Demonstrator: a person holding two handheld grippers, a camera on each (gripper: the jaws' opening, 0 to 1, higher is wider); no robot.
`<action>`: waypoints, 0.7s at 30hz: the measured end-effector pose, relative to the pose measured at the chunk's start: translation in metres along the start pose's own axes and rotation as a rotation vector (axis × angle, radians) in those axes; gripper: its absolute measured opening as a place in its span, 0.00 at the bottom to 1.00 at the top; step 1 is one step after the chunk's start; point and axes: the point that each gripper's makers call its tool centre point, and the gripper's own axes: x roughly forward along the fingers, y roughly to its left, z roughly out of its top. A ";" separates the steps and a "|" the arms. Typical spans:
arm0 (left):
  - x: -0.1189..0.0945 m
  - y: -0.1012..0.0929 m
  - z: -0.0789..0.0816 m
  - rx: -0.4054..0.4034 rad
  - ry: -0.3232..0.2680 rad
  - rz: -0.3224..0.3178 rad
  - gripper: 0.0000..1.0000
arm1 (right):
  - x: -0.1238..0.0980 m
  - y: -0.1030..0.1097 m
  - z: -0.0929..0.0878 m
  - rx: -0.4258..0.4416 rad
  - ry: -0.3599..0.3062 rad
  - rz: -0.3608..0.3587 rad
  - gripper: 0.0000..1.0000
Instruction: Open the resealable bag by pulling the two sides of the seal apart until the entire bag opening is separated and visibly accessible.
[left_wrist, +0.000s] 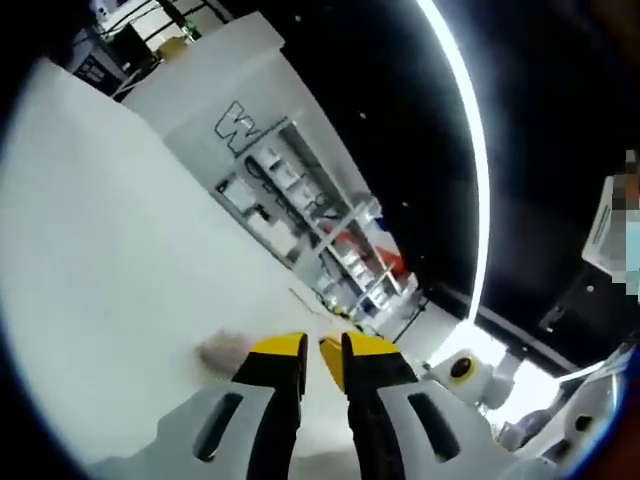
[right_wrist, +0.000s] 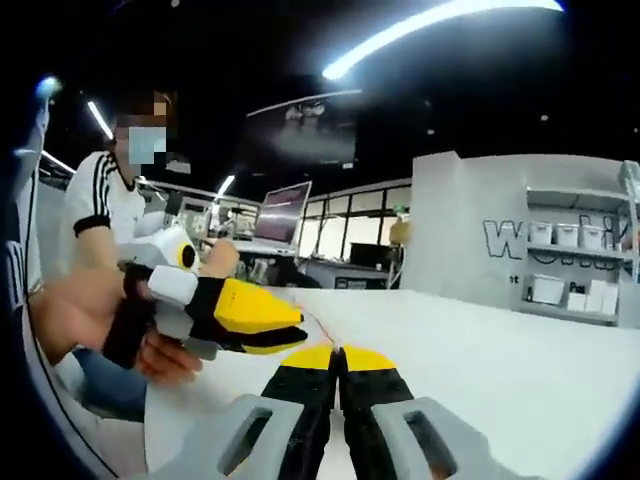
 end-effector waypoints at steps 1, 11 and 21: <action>0.000 0.001 0.000 -0.005 -0.003 0.002 0.15 | 0.000 0.000 0.000 -0.003 0.000 0.002 0.00; 0.003 0.006 -0.001 -0.071 -0.002 0.002 0.13 | -0.001 0.001 -0.002 -0.047 0.008 0.007 0.00; 0.004 0.000 -0.005 -0.133 0.004 -0.014 0.02 | -0.001 0.005 -0.004 -0.088 0.029 0.018 0.00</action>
